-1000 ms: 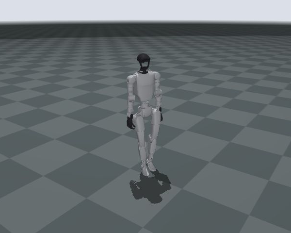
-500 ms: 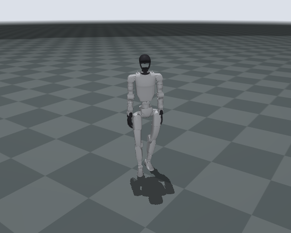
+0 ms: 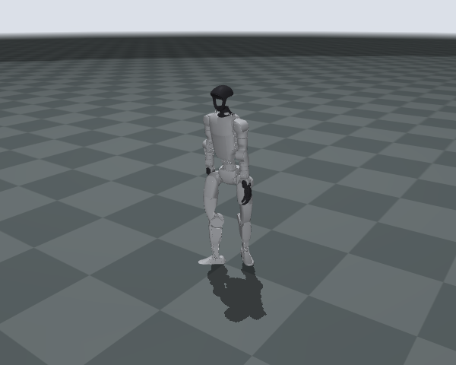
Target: Upper body actions
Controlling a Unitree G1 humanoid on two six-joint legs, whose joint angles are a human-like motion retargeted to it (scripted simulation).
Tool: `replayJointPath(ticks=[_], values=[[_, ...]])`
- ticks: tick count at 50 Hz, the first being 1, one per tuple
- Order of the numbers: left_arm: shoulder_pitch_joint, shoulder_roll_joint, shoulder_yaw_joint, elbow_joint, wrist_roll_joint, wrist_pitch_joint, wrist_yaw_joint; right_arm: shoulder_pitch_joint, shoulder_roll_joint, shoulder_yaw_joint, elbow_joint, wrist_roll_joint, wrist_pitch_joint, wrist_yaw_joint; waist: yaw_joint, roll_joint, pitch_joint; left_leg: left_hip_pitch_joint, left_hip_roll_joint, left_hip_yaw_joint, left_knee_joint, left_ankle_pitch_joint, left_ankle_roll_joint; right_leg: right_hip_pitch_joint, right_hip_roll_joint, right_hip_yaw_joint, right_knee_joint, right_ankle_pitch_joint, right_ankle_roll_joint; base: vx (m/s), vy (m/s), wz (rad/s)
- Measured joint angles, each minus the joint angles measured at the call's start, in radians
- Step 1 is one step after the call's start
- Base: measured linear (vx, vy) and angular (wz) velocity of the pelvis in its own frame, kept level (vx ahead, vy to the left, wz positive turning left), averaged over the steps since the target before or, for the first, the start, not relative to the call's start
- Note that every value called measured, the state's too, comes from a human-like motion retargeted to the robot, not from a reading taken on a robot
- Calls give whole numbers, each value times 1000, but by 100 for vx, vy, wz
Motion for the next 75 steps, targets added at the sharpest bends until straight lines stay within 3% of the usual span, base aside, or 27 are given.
replayJointPath(ticks=[8, 10, 15, 17, 20, 26, 33, 35, 37, 38, 50, 75], values=[[-30, -40, 1, -50, -38, -4, -4, 24, -3, -44, 11, 2, 17, 18, 5, 21, -50, 32, 75, 66, 52, 51, -54, -34, 47, 88, -22, -20, -12, 27, -23, -55], [-32, -44, 1, -70, -34, -2, -11, 22, -1, -33, 2, -13, 23, 38, 19, -1, -62, 36, 83, 70, 88, 110, -36, -41, 42, 129, -25, -24, -23, 23, -19, -87], [-42, -39, -22, -101, -39, -5, 14, 0, 14, -8, -69, -64, 6, 80, 44, -107, -67, -6, 64, 3, 254, 192, 112, -49, -42, 236, -15, -24, -37, 19, -17, -77], [-45, -37, -31, -106, -38, -2, 12, -9, 12, 3, -100, -88, -4, 101, 69, -136, -63, -43, 57, -55, 331, 187, 109, -55, -61, 285, -13, -23, -42, 21, -13, -100], [-50, -41, -39, -108, -39, -3, 16, -28, 4, 8, -136, -119, -10, 117, 118, -158, -43, -163, -10, -282, 445, 162, 89, -66, -71, 364, -3, -20, -50, 9, 0, -115], [-58, -50, -37, -101, -39, -9, 25, -63, -15, 9, -159, -73, -14, 131, 151, -136, 14, -260, -93, -451, 414, 105, 118, -71, -55, 443, 19, -19, -50, 5, 7, -78], [-33, -39, -36, -59, -26, -3, 21, -47, -14, -13, -137, -51, 0, 134, 158, -86, 52, -312, -172, -631, 315, 63, 68, -41, 4, 461, 23, -27, -44, 8, 6, -46], [-20, -35, -32, -43, -27, 1, 20, -33, -13, -16, -117, -53, 5, 134, 157, -60, 59, -292, -185, -683, 243, 68, 38, -23, 40, 453, 21, -35, -44, 11, 5, -39], [-2, -32, -26, -29, -28, 2, 19, -19, -17, -16, -90, -57, 15, 133, 160, -44, 66, -254, -189, -708, 169, 180, 54, 6, 70, 458, 15, -44, -45, 16, 8, -42], [8, -31, -22, -23, -28, 3, 18, -12, -21, -18, -74, -62, 21, 132, 153, -45, 60, -230, -197, -734, 148, 153, 57, 16, 73, 464, 12, -47, -46, 23, 7, -34], [35, -16, 11, -13, -28, 13, 21, 66, -13, -54, -3, -86, 80, 155, 130, -36, -31, -150, -186, -687, 53, 130, 79, 40, 99, 478, 12, -79, -32, 14, 6, -10], [12, -43, -28, -30, -1, -7, -6, 5, 15, -17, -142, -70, 33, 191, 155, -38, -19, -132, -200, -641, 52, 75, 103, 27, 73, 528, 36, -75, 2, 0, 5, -10]])
